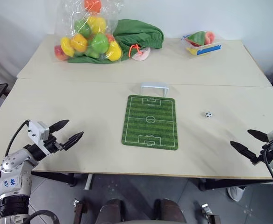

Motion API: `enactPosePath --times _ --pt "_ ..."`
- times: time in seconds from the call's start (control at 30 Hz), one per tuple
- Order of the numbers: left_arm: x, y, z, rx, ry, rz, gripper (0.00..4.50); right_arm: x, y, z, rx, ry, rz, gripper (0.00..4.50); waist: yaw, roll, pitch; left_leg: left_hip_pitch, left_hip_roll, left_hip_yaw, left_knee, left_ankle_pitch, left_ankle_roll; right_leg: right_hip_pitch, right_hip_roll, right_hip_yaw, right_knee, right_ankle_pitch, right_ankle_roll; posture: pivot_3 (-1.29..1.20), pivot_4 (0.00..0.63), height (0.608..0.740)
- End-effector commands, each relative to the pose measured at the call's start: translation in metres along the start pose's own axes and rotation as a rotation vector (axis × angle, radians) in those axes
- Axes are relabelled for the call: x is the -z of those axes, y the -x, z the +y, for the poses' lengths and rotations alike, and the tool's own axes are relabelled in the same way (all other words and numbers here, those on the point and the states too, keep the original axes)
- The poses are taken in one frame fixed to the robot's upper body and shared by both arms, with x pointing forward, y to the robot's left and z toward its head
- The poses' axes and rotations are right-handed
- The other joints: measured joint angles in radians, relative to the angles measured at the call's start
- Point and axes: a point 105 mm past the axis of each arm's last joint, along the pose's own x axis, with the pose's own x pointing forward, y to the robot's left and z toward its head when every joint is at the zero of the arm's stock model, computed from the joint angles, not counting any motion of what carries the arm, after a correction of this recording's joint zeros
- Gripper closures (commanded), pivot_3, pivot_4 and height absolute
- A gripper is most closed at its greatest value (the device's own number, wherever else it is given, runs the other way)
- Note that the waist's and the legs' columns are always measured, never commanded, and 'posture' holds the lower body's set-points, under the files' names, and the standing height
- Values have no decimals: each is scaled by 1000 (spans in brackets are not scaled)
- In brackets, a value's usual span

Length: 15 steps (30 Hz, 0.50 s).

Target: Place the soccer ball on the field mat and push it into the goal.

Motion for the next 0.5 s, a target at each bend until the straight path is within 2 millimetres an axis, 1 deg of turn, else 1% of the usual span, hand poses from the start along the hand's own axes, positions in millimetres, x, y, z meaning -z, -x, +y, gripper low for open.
enactPosePath --times 0.03,0.17,0.3,0.37,0.4,0.5 --pt "-12 1 4 10 -44 -14 0 -14 6 -5 32 15 -46 36 0 0 0 0 0 0 0 0 0 0 0 0 0 0 0 0 150 740" --pt "-14 -3 4 17 -15 -12 0 -21 2 -4 42 15 -43 36 0 0 0 0 0 0 0 0 0 0 0 0 0 0 0 0 150 740" --pt "-24 -11 3 40 -43 -39 0 -38 -12 -3 43 22 -51 36 -1 0 0 0 0 0 1 0 0 0 0 0 1 0 0 0 150 740" --pt "-29 -19 -3 79 -55 -51 0 -52 -26 -1 23 30 -79 36 -3 0 0 0 0 0 1 0 0 0 0 0 1 0 0 0 150 740" --pt "-31 -21 -5 91 -57 -55 0 -57 -30 0 18 32 -91 36 -3 0 0 0 0 0 2 0 0 0 0 1 1 0 0 0 150 740" --pt "-42 -38 -15 145 -58 -81 0 -70 -54 -1 -13 23 -109 36 -2 0 0 0 0 0 2 0 0 -1 0 1 2 0 0 0 150 740"
